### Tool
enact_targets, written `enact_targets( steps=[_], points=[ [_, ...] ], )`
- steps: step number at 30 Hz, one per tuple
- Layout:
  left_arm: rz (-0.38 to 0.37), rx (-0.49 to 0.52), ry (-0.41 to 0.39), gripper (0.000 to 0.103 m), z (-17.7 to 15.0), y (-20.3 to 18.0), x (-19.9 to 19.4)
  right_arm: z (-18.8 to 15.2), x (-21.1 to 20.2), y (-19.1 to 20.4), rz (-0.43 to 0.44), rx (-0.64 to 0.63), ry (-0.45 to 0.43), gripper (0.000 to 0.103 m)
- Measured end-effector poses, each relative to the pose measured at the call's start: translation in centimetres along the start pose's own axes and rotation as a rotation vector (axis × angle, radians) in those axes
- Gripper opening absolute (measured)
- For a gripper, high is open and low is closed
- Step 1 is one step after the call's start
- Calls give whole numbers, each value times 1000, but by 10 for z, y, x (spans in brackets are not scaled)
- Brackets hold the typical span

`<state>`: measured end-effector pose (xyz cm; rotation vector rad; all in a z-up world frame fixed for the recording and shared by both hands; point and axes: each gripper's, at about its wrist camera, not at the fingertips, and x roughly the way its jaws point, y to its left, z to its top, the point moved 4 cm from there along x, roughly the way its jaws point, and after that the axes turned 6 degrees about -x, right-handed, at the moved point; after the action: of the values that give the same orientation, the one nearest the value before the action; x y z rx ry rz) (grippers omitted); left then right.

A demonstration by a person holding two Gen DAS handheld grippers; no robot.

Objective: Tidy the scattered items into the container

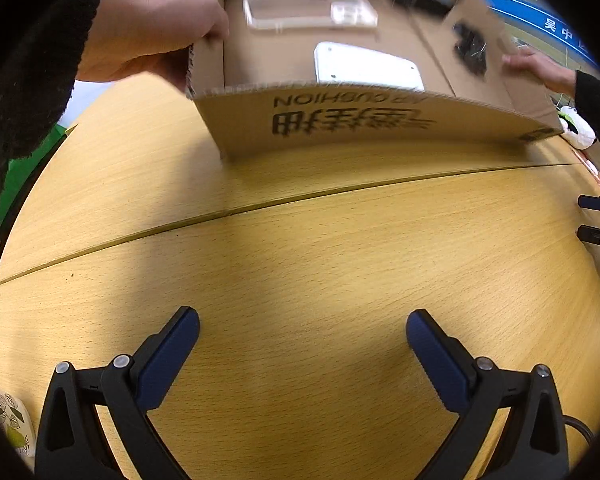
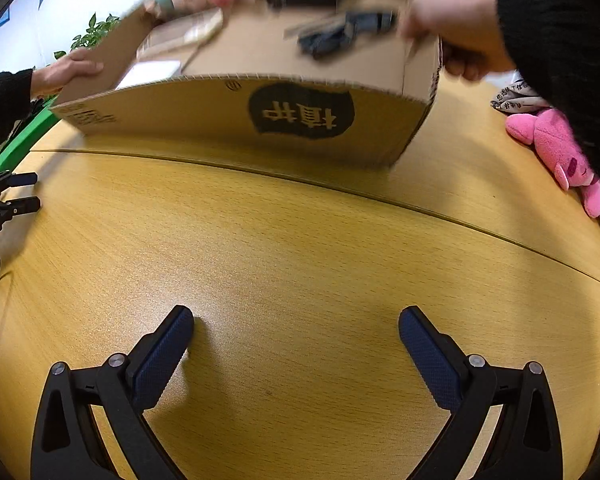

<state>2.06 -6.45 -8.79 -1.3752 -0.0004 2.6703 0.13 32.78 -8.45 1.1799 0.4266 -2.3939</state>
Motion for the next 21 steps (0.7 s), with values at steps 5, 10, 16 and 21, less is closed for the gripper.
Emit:
enact_targets(
  steps=[5,10,16,21],
  points=[
    [0,0,0,103,0,0,0,1,0,-1,0,1,0,103],
    [0,0,0,103,0,0,0,1,0,0,0,1,0,103],
    [-21,29,4,103,-6,-3,-1,0,-1,0,1,1,0,103],
    [-20,29,3,103,-9,-4,2,-2,-1,3,1,1,1,103]
  ],
)
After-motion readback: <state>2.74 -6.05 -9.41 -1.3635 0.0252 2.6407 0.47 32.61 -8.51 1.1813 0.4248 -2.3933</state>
